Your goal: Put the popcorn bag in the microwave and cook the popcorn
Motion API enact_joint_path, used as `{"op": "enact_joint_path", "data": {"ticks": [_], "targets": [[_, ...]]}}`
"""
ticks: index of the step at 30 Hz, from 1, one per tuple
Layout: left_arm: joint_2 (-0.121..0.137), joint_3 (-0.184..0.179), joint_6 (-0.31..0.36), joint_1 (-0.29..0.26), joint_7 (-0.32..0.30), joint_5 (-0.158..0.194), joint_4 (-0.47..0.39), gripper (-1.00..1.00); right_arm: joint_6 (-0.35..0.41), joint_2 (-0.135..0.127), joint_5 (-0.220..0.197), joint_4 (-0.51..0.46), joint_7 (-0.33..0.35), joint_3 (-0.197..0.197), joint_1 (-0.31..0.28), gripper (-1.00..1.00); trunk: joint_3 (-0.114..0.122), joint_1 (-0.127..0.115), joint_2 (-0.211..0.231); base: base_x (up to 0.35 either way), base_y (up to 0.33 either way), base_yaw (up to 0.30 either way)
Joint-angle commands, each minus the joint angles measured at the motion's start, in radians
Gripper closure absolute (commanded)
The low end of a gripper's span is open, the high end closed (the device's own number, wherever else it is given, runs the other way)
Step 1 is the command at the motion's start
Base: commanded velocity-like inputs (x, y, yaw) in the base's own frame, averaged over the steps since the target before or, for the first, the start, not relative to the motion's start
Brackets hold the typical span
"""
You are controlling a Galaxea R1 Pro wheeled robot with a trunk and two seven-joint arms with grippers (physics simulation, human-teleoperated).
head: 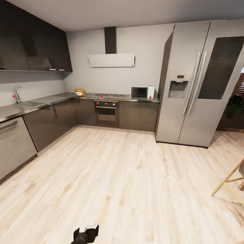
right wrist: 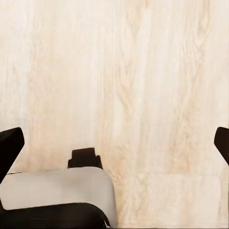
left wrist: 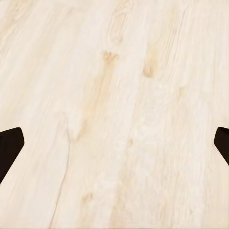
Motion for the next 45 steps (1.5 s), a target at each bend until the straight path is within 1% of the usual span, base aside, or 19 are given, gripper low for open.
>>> {"op": "enact_joint_path", "data": {"ticks": [1,2,4,17,30,39,45], "targets": [[-0.002,0.004,-0.003,0.0,0.0,0.001,0.001,-1.0,-0.004,0.001,-0.002,0.017,0.0,-0.002,0.0,-1.0,-0.001,0.001,0.0,0.346,0.0,0.0],[-0.004,0.003,-0.002,0.0,0.001,0.001,0.001,-1.0,-0.004,0.001,-0.001,0.039,0.001,-0.001,0.003,-1.0,-0.001,0.001,0.0,0.346,0.0,0.0],[-0.004,0.004,-0.001,0.001,0.001,0.001,0.001,-1.0,-0.004,0.001,0.002,0.048,0.002,0.0,0.009,-1.0,-0.001,0.001,0.0,0.346,0.0,-0.064],[-0.002,0.004,-0.001,0.001,0.0,0.001,0.001,-1.0,-0.004,0.0,0.004,0.051,0.002,0.001,0.023,-1.0,-0.003,0.001,0.0,0.347,0.049,-0.126],[-0.006,0.002,-0.001,0.001,0.0,-0.002,0.002,-1.0,-0.004,0.001,0.005,0.05,0.001,0.001,0.023,-1.0,-0.003,0.001,0.0,0.347,0.09,-0.003],[-0.008,0.001,0.0,0.002,0.0,-0.005,0.002,-1.0,-0.004,0.0,0.005,0.05,0.001,0.001,0.023,-1.0,-0.003,0.001,0.0,0.347,0.003,0.0],[-0.009,-0.005,0.0,0.003,0.0,-0.006,0.002,-1.0,-0.004,0.0,0.005,0.05,0.002,0.001,0.023,-1.0,-0.003,0.001,0.0,0.347,-0.095,0.0]]}}
